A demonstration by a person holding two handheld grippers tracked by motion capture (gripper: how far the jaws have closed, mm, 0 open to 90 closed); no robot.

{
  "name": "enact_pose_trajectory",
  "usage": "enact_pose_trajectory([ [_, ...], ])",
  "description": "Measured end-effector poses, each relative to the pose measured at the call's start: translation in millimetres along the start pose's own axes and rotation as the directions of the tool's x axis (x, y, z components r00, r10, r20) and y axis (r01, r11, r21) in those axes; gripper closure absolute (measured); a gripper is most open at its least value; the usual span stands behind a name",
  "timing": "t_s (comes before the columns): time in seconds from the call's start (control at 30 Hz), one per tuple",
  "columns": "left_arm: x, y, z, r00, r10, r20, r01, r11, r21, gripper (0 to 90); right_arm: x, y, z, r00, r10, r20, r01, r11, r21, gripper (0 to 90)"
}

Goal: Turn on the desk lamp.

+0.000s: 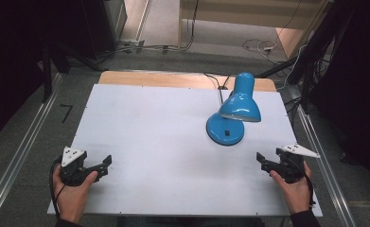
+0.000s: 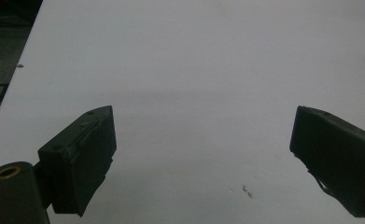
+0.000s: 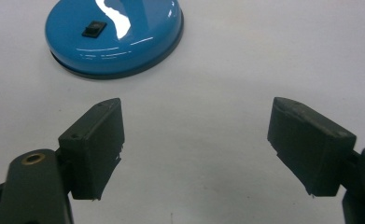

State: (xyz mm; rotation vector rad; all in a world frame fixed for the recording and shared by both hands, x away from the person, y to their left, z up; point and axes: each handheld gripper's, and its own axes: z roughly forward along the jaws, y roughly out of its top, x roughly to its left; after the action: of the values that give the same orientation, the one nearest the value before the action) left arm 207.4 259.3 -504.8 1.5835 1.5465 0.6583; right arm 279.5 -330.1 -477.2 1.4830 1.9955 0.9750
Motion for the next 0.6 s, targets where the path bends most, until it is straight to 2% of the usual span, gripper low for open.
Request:
enact_pose_trajectory([
  [0.6,0.0,0.0,0.0,1.0,0.001,0.001,-0.001,1.0,0.001,7.4,10.7,7.5,9.9,0.9996,-0.018,-0.024,0.018,1.0,-0.002,18.0],
])
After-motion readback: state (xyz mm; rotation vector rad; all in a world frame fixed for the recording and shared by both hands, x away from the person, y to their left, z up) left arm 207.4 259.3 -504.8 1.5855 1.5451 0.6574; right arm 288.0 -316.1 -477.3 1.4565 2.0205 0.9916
